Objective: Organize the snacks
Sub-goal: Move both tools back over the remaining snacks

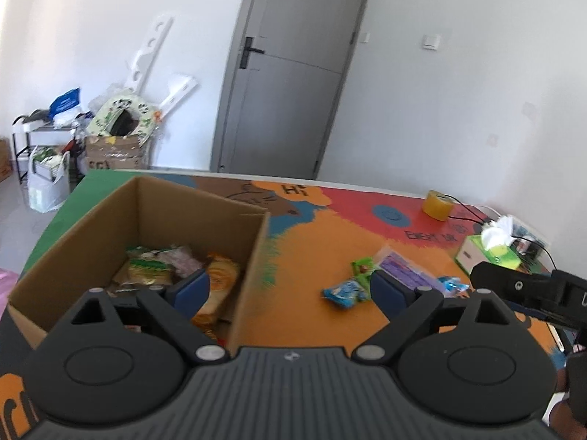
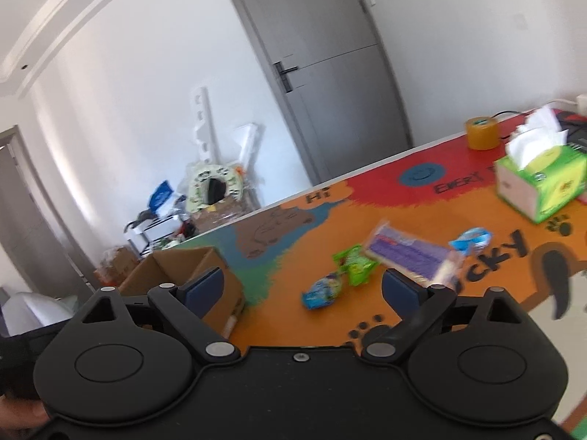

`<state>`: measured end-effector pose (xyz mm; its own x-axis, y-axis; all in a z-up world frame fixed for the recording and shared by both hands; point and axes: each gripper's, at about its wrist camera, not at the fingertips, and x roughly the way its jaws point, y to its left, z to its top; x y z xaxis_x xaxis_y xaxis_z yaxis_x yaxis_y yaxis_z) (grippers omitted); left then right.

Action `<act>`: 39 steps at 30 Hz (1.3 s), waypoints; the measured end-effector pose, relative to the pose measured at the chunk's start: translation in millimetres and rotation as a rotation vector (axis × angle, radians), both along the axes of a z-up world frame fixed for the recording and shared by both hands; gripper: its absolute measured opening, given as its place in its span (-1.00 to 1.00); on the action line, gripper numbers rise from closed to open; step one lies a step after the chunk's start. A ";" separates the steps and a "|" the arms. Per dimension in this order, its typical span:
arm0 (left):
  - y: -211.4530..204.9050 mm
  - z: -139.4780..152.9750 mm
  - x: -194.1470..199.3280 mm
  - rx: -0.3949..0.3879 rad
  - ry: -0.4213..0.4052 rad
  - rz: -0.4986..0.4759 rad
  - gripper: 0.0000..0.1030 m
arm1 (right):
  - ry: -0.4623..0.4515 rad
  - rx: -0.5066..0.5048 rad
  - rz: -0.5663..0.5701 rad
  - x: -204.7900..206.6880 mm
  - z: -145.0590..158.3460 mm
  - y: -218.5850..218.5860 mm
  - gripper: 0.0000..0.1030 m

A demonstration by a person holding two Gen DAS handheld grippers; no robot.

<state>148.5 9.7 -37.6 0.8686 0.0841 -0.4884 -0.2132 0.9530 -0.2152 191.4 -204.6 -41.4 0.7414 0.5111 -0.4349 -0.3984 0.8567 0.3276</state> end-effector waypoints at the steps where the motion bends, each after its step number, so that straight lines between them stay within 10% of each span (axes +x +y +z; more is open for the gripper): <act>1: -2.9 0.2 1.4 0.006 0.000 -0.007 0.81 | -0.001 0.001 -0.009 0.0 0.1 -4.1 0.84; 39: -78.0 -35.9 93.4 0.010 0.077 -0.055 0.88 | 0.111 0.062 -0.149 77.4 -51.4 -99.1 0.87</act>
